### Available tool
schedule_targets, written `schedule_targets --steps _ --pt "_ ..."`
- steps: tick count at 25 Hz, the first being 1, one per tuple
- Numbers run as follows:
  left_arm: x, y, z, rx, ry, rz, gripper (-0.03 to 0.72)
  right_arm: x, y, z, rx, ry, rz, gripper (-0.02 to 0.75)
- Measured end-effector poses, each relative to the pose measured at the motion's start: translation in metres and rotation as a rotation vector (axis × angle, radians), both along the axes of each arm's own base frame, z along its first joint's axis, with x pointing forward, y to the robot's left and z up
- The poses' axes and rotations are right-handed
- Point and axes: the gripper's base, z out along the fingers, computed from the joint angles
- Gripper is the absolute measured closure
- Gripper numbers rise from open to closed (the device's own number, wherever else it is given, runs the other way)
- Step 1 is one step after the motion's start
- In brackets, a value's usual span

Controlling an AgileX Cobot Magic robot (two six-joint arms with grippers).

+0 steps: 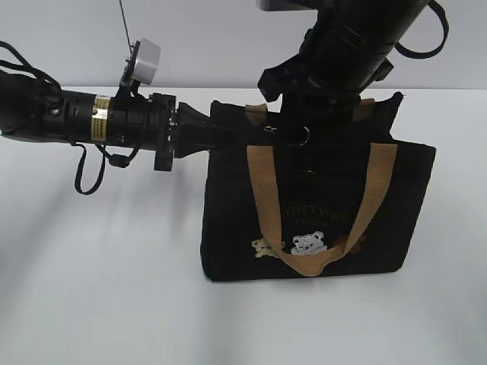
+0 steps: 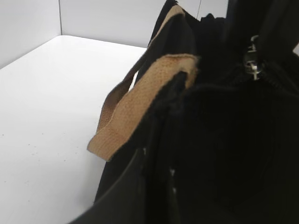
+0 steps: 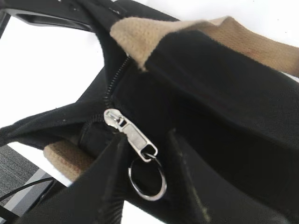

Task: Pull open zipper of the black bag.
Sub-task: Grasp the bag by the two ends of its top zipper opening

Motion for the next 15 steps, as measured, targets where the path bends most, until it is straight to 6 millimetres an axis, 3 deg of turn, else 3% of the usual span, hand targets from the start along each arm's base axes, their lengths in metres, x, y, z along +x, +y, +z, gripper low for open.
schedule_targets --steps 7,15 --pt "0.0006 0.0001 -0.0002 0.002 0.000 0.007 0.668 -0.0039 -0.0007 0.0036 0.004 0.021 0.006 0.743" --pt "0.0006 0.0001 -0.0002 0.003 0.000 0.007 0.668 -0.0052 -0.0010 0.0053 0.006 0.024 0.009 0.752"
